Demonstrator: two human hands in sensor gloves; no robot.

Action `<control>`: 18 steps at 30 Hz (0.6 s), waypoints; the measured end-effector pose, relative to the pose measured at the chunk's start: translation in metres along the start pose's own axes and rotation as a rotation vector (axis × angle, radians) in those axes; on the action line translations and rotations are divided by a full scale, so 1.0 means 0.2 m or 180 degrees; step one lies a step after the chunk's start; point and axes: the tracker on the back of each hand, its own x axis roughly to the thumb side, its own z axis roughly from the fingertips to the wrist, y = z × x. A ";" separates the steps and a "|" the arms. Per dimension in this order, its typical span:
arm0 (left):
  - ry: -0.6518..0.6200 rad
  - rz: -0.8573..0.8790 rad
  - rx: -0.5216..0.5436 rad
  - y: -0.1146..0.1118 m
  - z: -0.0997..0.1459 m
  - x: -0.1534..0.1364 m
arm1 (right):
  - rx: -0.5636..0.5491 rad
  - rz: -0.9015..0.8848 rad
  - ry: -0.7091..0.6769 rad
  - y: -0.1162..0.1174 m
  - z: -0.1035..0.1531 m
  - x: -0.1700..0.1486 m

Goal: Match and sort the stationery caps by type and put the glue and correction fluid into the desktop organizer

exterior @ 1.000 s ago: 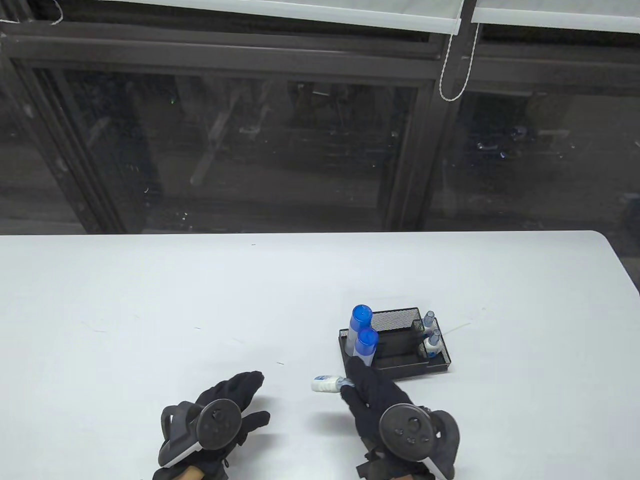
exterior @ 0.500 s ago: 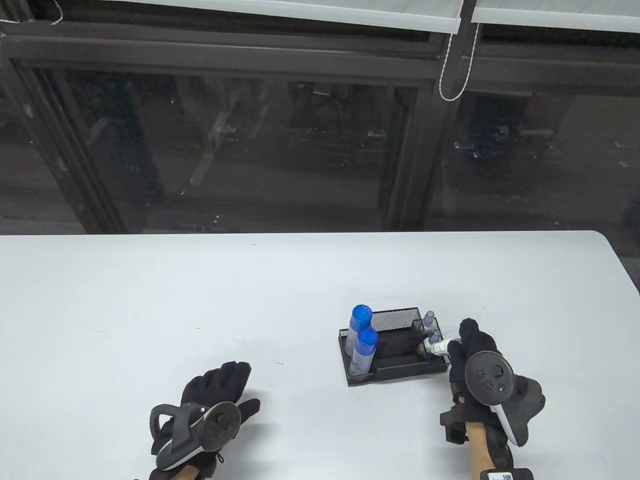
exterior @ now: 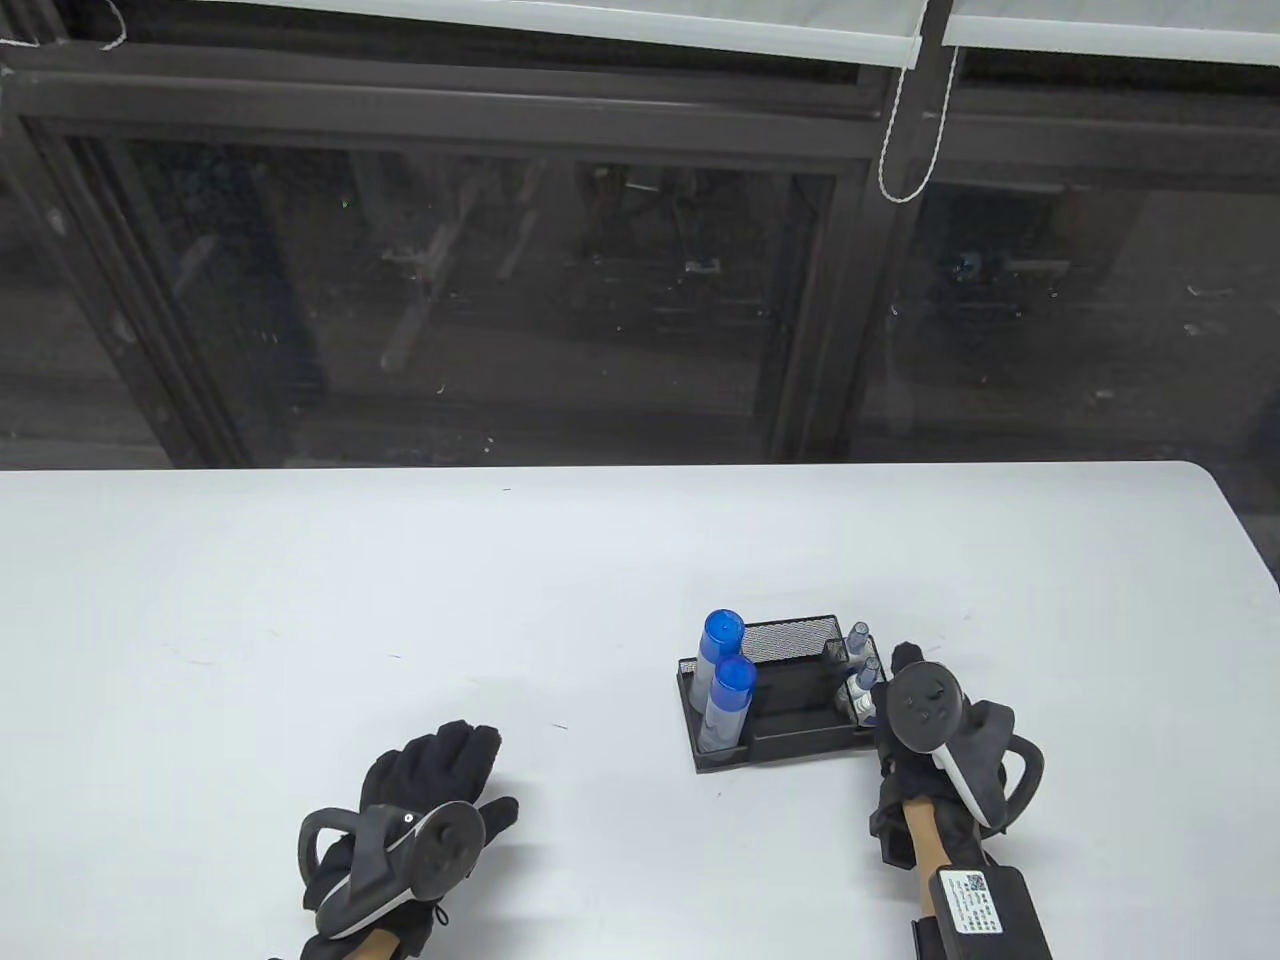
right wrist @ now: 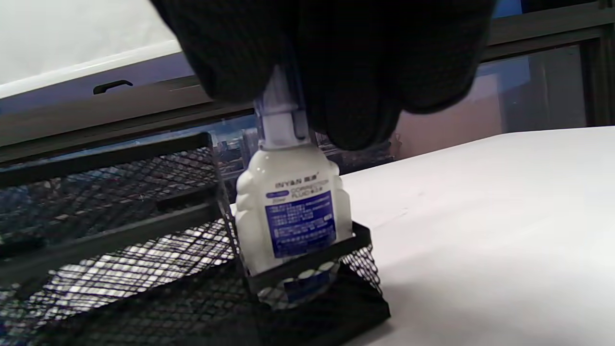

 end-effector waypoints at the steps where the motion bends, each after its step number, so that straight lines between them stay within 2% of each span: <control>1: -0.0007 -0.0010 -0.0010 0.00 0.00 0.00 | 0.0024 0.0014 0.0006 0.02 0.00 0.00; 7: -0.0020 0.0004 -0.0054 0.00 0.00 0.01 | 0.0061 -0.0007 0.0045 0.08 -0.01 0.00; 10: -0.0048 0.0030 -0.0079 0.00 0.00 0.01 | 0.0158 -0.0111 0.0086 0.08 0.00 -0.01; 12: -0.0052 0.0029 -0.0088 0.00 0.00 0.01 | 0.0358 -0.0134 0.0165 0.07 0.00 -0.02; 13: -0.0055 0.0035 -0.0082 0.00 0.00 0.01 | 0.0416 -0.0243 0.0186 0.05 0.01 -0.03; 16: -0.0044 0.0050 -0.0072 0.00 0.01 0.01 | 0.0235 -0.0446 0.0143 -0.04 0.04 -0.03; 18: -0.0036 0.0070 -0.0050 0.02 0.02 0.01 | 0.0285 -0.0489 0.0058 -0.11 0.07 -0.01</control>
